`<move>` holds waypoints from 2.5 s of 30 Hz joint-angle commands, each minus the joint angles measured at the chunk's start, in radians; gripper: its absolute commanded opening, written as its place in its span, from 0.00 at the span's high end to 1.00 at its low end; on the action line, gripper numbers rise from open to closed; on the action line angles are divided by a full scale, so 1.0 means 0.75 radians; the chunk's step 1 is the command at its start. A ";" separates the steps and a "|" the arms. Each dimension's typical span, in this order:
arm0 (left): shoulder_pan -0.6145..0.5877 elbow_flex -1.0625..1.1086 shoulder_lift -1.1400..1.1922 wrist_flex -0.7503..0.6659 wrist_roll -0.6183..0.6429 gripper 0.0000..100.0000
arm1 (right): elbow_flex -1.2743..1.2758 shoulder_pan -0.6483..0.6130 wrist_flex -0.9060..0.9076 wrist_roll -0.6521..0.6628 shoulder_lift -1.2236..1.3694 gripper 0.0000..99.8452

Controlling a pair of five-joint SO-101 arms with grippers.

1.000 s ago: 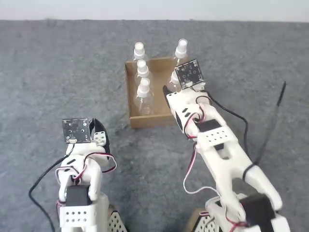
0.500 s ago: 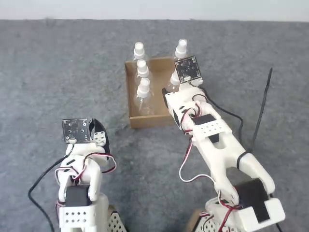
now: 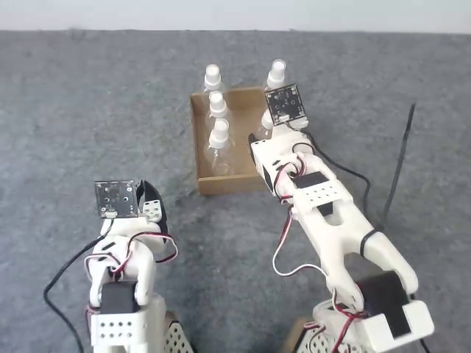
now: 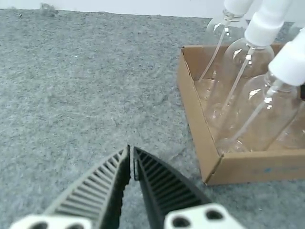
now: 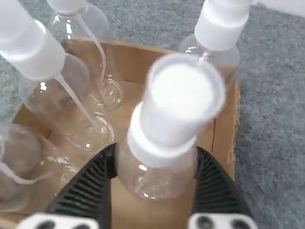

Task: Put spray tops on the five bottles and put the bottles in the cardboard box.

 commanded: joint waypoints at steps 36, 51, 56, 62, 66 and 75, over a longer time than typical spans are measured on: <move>-0.006 -0.015 -0.016 0.006 -0.010 0.99 | -0.074 -0.042 0.465 -0.016 -0.322 0.72; -0.006 -0.015 -0.018 0.006 -0.010 0.99 | -0.065 0.048 0.809 -0.010 -0.611 1.00; -0.006 -0.015 -0.018 0.006 -0.010 0.99 | -0.049 0.060 1.016 -0.010 -0.723 0.99; -0.006 -0.015 -0.018 0.006 -0.010 0.99 | 0.172 0.058 1.016 -0.010 -0.954 0.99; -0.006 -0.015 -0.018 0.006 -0.010 0.99 | 0.364 0.060 0.934 -0.010 -1.169 0.99; -0.006 -0.015 -0.018 0.006 -0.010 0.99 | 0.714 0.052 0.785 0.086 -1.623 0.99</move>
